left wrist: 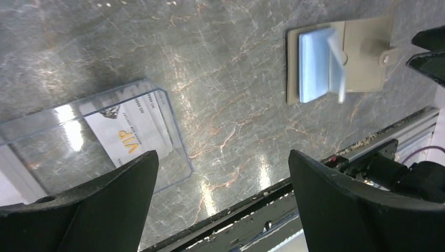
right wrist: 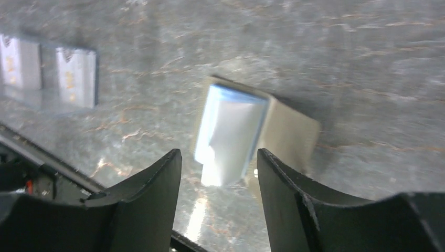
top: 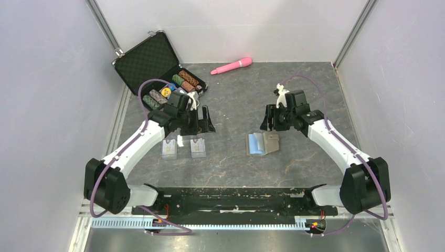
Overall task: Put the credit cards into the card holder
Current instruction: Place the card holder at the center of the board.
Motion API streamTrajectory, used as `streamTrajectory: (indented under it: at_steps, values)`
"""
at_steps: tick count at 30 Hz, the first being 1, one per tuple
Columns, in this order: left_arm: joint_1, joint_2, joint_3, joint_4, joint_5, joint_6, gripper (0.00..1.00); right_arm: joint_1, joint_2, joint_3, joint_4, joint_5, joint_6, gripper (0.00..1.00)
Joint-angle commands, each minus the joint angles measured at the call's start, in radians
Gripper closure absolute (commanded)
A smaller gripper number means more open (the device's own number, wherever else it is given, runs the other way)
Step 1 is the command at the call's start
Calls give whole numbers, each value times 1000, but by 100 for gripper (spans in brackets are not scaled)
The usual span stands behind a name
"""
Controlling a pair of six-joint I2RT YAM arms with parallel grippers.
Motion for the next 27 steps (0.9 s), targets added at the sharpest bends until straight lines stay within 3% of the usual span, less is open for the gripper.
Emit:
streamTrajectory:
  at_steps: [1,9,14,19,24,27]
  values:
    - [-22,53,49,-19,91,59,2,57,35,16,61,-142,9,45]
    - [-111,229,131,-1,154,41,11,156,184,-30,162,-295,5,50]
    - [-146,317,167,9,188,25,13,199,190,12,124,-169,-22,48]
    - [-166,365,188,17,203,3,14,236,227,41,85,-170,-60,48]
    - [-166,366,183,20,196,6,14,307,298,114,-5,-37,-95,74]
    - [-166,364,178,13,193,11,14,335,335,149,-44,48,-113,83]
